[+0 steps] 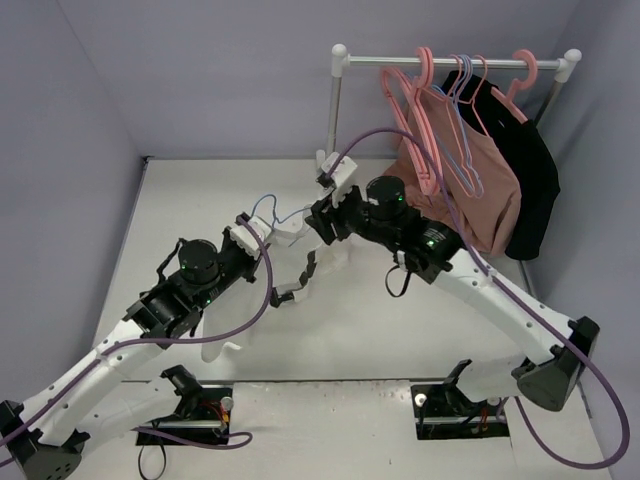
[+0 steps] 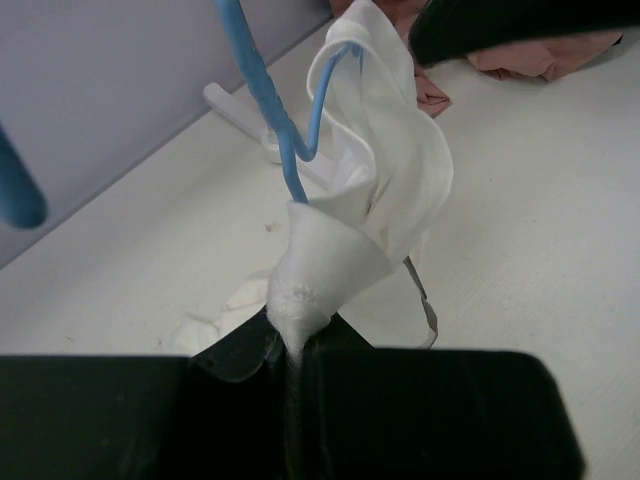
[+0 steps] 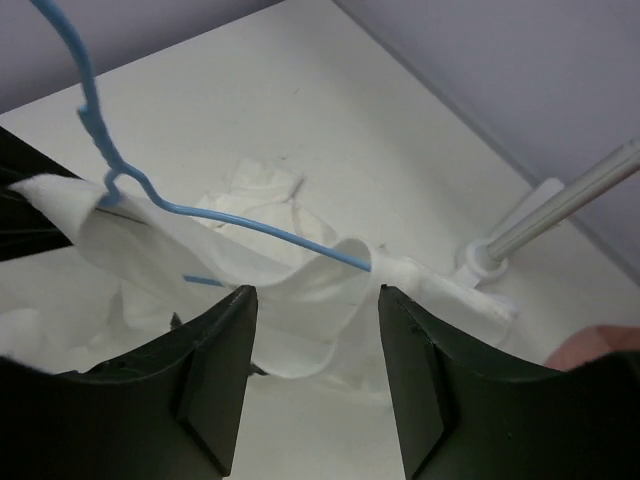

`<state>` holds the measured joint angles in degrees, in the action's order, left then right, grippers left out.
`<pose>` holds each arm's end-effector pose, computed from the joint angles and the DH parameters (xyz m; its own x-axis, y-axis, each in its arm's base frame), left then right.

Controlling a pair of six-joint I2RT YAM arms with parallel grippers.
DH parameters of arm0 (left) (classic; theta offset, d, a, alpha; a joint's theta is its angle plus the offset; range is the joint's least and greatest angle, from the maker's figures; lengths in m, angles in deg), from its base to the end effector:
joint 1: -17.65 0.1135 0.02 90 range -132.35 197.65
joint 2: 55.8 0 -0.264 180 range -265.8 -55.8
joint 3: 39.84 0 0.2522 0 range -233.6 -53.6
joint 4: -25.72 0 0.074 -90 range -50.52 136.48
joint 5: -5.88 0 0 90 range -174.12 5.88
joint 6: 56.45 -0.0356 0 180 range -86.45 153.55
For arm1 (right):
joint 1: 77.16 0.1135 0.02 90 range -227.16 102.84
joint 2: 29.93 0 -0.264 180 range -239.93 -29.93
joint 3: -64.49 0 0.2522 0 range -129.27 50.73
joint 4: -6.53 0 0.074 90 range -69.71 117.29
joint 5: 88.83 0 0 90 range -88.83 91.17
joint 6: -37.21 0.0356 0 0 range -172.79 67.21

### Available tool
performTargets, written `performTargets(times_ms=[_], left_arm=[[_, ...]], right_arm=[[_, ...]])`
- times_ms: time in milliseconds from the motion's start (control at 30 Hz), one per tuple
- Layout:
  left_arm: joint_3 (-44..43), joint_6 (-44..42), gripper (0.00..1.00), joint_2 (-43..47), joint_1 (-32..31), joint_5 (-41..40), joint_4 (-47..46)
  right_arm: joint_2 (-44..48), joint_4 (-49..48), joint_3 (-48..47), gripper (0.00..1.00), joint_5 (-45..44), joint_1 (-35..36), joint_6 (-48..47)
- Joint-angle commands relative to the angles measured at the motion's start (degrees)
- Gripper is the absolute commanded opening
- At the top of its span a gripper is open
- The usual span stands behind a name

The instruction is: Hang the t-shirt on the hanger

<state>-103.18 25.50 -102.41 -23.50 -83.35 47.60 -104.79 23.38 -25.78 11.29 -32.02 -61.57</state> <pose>0.1422 -0.1249 0.3681 0.0266 0.1627 -0.9863 0.6709 0.7285 0.1383 0.2094 0.2193 0.4326 0.1079 -0.1046 -0.9886 -0.8148 0.5605 -0.1482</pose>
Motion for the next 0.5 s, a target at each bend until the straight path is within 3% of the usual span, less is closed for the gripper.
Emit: performTargets(times_ms=[0, 100, 200, 333, 467], left_arm=[[-3.4, -3.2, 0.00, 2.1, 0.7, 4.8, -3.2], [-4.3, -3.6, 0.00, 2.1, 0.8, 8.0, -1.0], [-5.0, -3.7, 0.00, 1.8, 0.9, 9.6, 0.2], [-5.8, -4.1, 0.00, 1.3, 0.9, 10.7, 1.3], [-6.5, -4.5, 0.00, 0.8, 1.0, 11.4, 2.1]], right_arm=[[5.6, -1.7, 2.3, 0.47, 16.6, -11.7, -12.0], [5.7, -1.4, 3.1, 0.49, 31.2, -20.8, -16.5], [3.5, -0.9, 3.1, 0.55, 39.9, -27.0, -21.2], [-2.5, 8.3, -0.7, 0.59, 45.1, -28.6, -30.0], [-6.1, 9.0, 0.2, 0.61, 48.7, -28.5, -32.1]])
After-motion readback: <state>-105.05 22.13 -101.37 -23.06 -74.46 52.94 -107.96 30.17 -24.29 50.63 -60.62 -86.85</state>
